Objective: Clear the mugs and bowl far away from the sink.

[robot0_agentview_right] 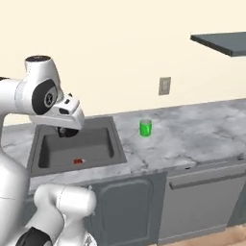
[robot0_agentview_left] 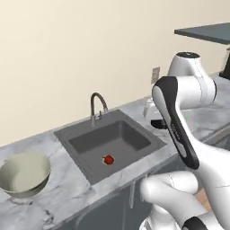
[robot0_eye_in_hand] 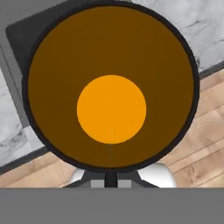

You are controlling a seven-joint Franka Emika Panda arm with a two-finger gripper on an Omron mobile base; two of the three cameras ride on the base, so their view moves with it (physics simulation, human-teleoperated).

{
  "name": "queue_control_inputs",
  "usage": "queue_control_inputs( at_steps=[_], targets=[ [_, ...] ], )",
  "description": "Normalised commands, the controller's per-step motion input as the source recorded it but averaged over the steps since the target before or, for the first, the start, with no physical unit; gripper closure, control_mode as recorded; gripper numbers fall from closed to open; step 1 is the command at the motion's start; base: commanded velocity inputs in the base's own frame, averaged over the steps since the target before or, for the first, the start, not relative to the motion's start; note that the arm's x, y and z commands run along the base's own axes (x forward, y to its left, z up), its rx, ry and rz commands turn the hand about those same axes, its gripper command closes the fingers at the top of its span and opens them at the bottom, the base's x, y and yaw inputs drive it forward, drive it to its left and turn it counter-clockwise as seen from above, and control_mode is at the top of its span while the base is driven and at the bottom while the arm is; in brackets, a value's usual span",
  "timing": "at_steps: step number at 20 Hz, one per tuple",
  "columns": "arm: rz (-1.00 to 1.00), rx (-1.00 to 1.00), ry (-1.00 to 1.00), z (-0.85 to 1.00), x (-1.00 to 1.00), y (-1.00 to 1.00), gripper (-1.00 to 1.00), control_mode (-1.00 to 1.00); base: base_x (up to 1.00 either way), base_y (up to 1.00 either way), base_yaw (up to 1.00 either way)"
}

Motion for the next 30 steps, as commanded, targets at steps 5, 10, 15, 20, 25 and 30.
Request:
queue_control_inputs(
  at_steps=[5,10,15,20,25,30],
  targets=[
    [0.00,0.00,0.00,0.00,0.00,0.00,1.00,1.00,0.00,-0.07,-0.95],
    [0.00,0.00,0.00,0.00,0.00,0.00,1.00,1.00,0.00,0.00,-1.00],
    [0.00,0.00,0.00,0.00,0.00,0.00,1.00,1.00,0.00,0.00,-1.00],
    [0.00,0.00,0.00,0.00,0.00,0.00,1.00,1.00,0.00,-0.05,-0.98],
    [0.00,0.00,0.00,0.00,0.00,0.00,1.00,1.00,0.00,-0.24,-0.93],
    [0.00,0.00,0.00,0.00,0.00,0.00,1.00,1.00,0.02,-0.45,-0.81]
  ],
)
